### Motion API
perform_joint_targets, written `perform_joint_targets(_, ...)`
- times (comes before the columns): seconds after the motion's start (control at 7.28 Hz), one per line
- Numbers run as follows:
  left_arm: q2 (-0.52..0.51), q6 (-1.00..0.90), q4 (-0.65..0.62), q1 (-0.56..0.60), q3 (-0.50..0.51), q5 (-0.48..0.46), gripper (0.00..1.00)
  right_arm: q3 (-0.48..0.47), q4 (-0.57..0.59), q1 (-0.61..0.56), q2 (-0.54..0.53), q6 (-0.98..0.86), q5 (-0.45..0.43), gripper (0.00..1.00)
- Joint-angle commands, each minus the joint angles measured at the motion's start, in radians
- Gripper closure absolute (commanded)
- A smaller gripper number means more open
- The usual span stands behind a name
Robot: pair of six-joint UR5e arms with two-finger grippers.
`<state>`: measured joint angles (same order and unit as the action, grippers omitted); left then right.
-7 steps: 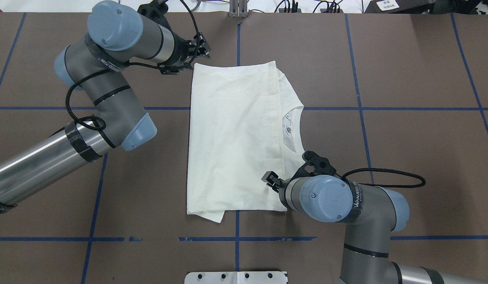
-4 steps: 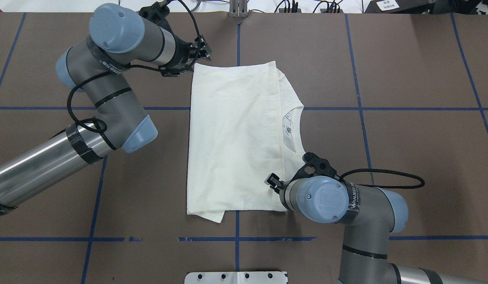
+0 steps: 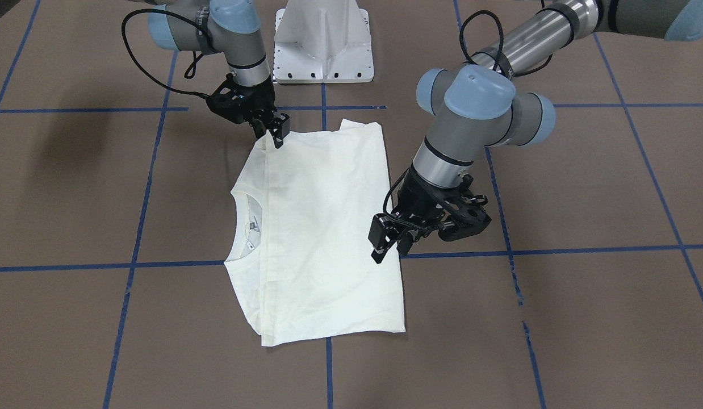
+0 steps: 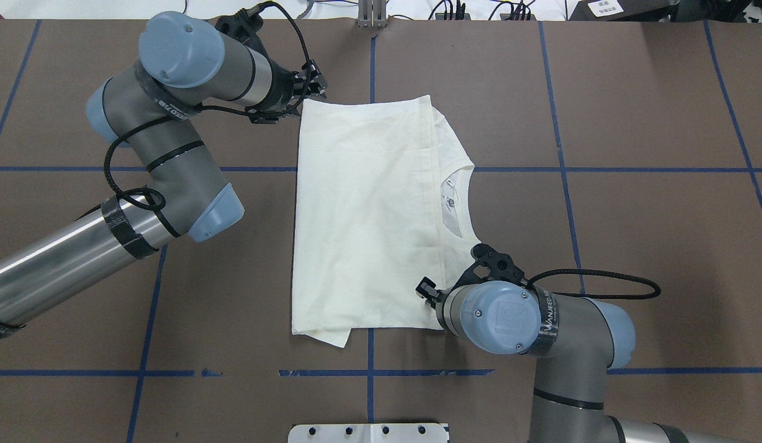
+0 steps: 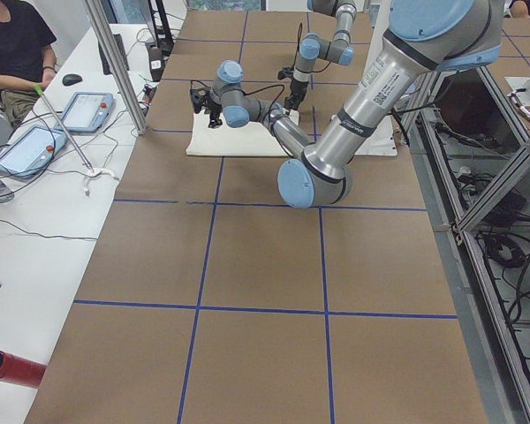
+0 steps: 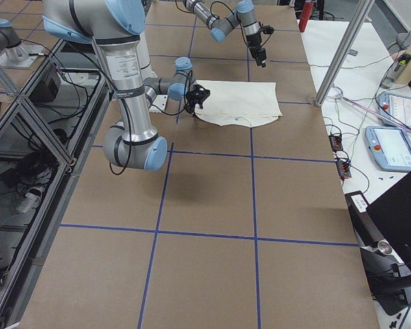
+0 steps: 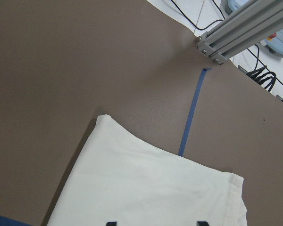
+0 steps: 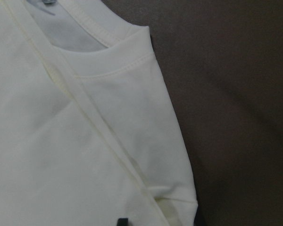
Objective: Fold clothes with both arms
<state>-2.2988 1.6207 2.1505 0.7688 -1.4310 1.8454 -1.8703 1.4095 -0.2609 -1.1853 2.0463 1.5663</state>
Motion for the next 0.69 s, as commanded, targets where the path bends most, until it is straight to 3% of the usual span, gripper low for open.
perform_joint_targets(0.0, 0.001, 0.001, 0.0, 0.0, 0.0, 0.0, 0.36, -0.004, 0.0, 0.006, -0.01, 0.0, -0.008, 1.0)
perform_joint_targets(0.55, 0.007, 0.039, -0.004, -0.008, -0.038, 0.0, 0.38, -0.088, 0.002, 0.003, -0.034, -0.001, 0.006, 1.0)
